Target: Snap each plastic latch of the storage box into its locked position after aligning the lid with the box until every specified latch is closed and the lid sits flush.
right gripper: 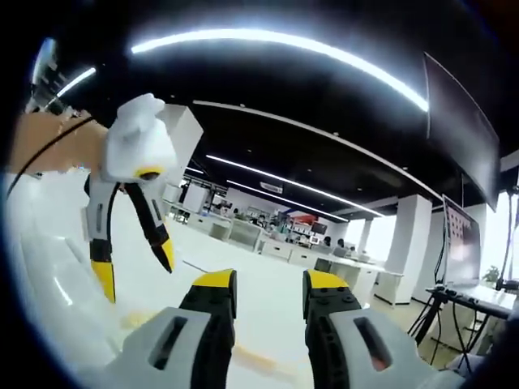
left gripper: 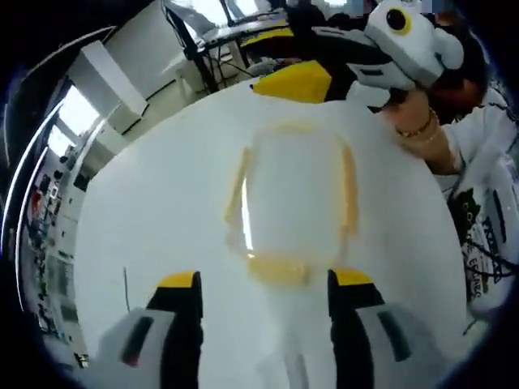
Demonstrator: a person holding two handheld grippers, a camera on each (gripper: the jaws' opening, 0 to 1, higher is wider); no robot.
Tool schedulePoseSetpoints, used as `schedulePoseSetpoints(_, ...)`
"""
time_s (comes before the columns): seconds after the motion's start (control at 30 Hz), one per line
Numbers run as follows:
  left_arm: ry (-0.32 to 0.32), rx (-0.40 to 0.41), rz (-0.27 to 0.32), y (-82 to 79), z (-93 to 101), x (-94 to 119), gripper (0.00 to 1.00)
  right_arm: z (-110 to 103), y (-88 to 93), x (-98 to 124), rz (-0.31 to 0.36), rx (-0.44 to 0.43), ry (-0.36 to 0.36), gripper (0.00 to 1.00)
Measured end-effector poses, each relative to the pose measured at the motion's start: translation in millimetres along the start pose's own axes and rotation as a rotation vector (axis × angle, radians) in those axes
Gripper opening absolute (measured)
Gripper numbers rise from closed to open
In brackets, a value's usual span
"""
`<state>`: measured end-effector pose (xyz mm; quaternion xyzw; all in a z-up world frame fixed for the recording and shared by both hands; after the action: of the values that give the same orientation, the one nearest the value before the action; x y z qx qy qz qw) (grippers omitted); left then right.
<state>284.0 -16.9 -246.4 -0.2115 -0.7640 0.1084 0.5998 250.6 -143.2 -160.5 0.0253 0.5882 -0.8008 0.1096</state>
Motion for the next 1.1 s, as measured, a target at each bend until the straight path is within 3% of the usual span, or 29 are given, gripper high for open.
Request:
schedulePoseSetpoints(0.5, 0.09, -0.037, -0.091, 14.4, 1.9, -30, 0.61, -5, 0.4, 1, -0.004, 0.005, -0.013, 0.32)
schedulePoseSetpoints(1.1, 0.212, -0.062, -0.087, 21.6, 10.1, -49, 0.55, -12, 1.5, 2, -0.017, 0.01, -0.028, 0.32)
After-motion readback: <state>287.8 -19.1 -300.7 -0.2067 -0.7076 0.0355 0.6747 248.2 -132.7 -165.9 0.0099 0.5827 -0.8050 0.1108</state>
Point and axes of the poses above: the point that each gripper's makers call its tool centre point, and the gripper's own axes: x roughly backward along the fingers, z roughly to its right, y roughly out of its underside, the point moved 2 cm from there along x, roughly backward along the fingers, and after that the axes turned 1 degree about -x, right-handed, at the moved point
